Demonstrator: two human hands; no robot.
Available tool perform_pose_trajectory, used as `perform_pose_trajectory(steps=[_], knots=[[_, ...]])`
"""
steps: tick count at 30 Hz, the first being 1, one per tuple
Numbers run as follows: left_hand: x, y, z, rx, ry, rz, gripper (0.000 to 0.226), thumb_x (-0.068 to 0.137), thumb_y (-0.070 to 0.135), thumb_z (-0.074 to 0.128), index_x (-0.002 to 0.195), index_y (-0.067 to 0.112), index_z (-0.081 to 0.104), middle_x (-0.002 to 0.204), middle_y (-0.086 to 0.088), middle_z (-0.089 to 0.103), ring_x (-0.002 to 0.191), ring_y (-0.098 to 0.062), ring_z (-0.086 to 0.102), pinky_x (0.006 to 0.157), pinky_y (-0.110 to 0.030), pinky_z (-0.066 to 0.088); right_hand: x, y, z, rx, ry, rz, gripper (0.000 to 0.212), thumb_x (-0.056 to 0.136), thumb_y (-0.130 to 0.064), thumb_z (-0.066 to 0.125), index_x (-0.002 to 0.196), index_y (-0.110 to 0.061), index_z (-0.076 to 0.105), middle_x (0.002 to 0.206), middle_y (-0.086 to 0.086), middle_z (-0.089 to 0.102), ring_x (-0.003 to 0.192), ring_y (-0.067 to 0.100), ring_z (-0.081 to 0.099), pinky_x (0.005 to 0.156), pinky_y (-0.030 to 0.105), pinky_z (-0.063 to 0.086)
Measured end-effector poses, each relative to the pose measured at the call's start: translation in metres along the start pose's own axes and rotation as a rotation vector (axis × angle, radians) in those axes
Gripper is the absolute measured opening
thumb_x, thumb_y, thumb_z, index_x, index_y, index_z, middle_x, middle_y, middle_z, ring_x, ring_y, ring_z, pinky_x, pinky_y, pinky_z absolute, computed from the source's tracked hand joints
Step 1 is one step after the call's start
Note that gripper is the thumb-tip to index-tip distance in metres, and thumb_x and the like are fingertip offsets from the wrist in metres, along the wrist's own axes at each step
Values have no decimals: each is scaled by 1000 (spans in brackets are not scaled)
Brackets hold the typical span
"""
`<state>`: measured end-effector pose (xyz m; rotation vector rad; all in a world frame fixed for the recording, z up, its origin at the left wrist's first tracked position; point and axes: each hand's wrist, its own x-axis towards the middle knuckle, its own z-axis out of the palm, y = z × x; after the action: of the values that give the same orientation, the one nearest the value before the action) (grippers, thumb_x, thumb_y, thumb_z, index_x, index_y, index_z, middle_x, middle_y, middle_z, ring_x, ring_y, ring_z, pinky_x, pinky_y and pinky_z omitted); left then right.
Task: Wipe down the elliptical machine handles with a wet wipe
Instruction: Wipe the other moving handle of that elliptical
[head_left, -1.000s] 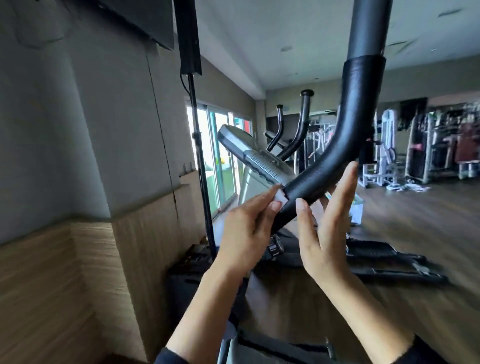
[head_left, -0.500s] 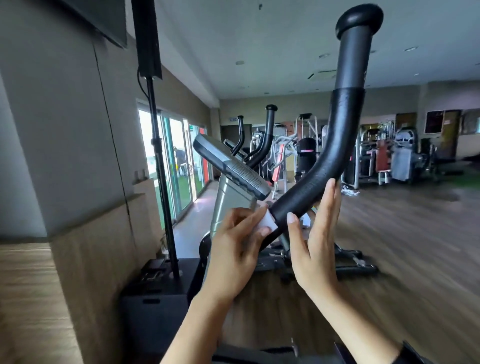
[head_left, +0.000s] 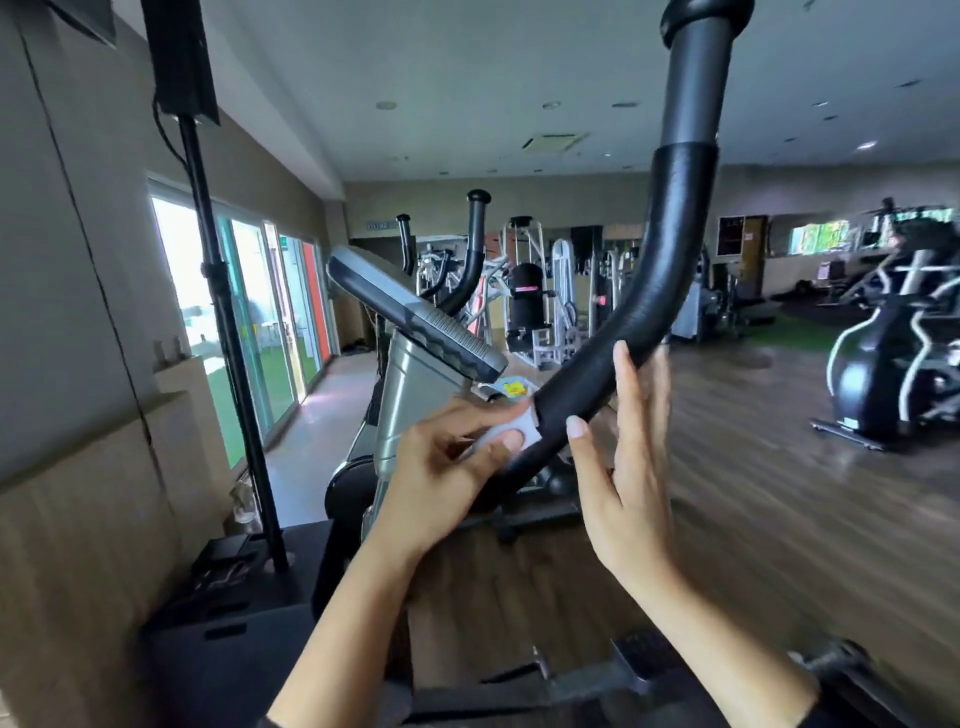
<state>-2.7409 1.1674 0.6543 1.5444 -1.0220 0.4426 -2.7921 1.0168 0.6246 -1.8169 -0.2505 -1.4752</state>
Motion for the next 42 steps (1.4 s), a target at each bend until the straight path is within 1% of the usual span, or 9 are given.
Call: perform_pose_trajectory(steps=[3,7,13,21,27,33,35,38,42], knots=[[13,-2,-5,-112,-64,-69,23,77,16,71,98,25,73,95,3,73,81,-5,64,78,-14,47,-4,-4,2,-54,1,34,59,97,-20,47,151,-21,23,162,6,-3,148,7,-1,113,8,13],[28,-2,4,-237,-129,-92,27,85,5,68,93,29,78,87,16,73,80,-3,65,78,-16,48,-8,-8,8,-84,31,83,56,99,-30,43,151,-27,22,162,-1,-4,149,9,2,119,43,23],[-9,-42,-30,-193,-122,63,22,79,18,72,101,21,74,102,-2,71,99,-16,66,89,-24,47,-14,-8,11,-93,55,94,58,97,-38,44,151,-31,23,162,-7,-2,147,23,19,112,54,31],[-20,-40,-13,-119,-27,218,23,80,9,74,103,11,75,111,-3,65,109,-13,61,90,-22,46,-16,-13,13,-122,64,101,58,96,-36,45,151,-31,25,162,-2,1,148,18,16,115,52,29],[-55,-65,-13,77,185,369,35,82,15,74,116,22,67,113,6,57,100,-18,60,80,-43,55,-16,-13,13,-115,48,116,57,98,-31,47,151,-31,24,161,-2,0,143,27,29,112,36,37],[-54,-55,12,208,345,465,29,82,11,73,110,14,70,113,-2,58,95,-17,56,90,-20,46,-16,-15,14,-125,41,133,56,99,-29,48,150,-34,24,161,-3,1,143,26,30,113,33,36],[-59,-60,9,228,343,479,29,84,13,70,114,15,68,115,-1,58,97,-17,58,91,-21,46,-16,-17,12,-121,41,149,58,100,-21,48,150,-31,23,161,-3,1,143,24,29,113,26,34],[-58,-59,-2,150,287,384,34,85,18,71,119,19,66,117,7,63,98,-12,61,92,-23,46,-13,-19,9,-157,53,164,63,99,-28,49,152,-32,16,161,-7,2,143,22,29,115,37,33],[-21,-30,-7,68,75,204,31,85,26,69,116,23,67,113,13,68,100,3,63,91,-14,45,-4,-25,7,-104,78,199,62,100,-12,46,153,-21,15,161,0,4,137,18,39,101,6,35]])
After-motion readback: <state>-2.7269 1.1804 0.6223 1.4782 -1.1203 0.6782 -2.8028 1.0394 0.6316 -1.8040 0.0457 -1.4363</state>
